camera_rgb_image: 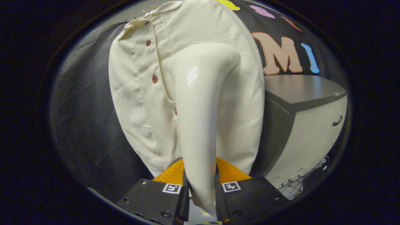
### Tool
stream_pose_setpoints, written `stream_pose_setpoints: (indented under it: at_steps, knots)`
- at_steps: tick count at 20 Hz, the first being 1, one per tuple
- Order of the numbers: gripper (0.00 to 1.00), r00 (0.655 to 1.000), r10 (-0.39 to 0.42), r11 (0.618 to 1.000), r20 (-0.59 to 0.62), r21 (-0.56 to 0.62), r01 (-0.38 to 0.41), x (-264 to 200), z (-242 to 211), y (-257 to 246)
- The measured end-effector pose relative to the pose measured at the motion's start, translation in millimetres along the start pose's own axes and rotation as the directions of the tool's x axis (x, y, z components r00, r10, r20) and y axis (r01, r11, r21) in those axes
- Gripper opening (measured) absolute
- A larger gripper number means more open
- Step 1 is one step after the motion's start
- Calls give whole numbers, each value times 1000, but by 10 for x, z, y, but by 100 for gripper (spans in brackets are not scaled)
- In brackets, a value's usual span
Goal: Iron the clothes twice with a garment steamer, once on the left side and once on the right side.
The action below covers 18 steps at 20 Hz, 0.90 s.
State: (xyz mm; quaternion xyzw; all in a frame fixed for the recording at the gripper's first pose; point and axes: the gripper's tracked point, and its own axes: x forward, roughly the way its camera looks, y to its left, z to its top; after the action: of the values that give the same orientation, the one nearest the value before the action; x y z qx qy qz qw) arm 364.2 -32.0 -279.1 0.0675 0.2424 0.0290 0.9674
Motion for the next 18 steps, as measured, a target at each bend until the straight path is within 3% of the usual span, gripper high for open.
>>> stream_pose_setpoints:
  at_steps: [7, 18]
  knots:
    - [33, 996, 13, 998, -93, 55, -8, 67, -532, -88]
    - [34, 991, 2, 995, -133, 97, 11, -168, -851, -178]
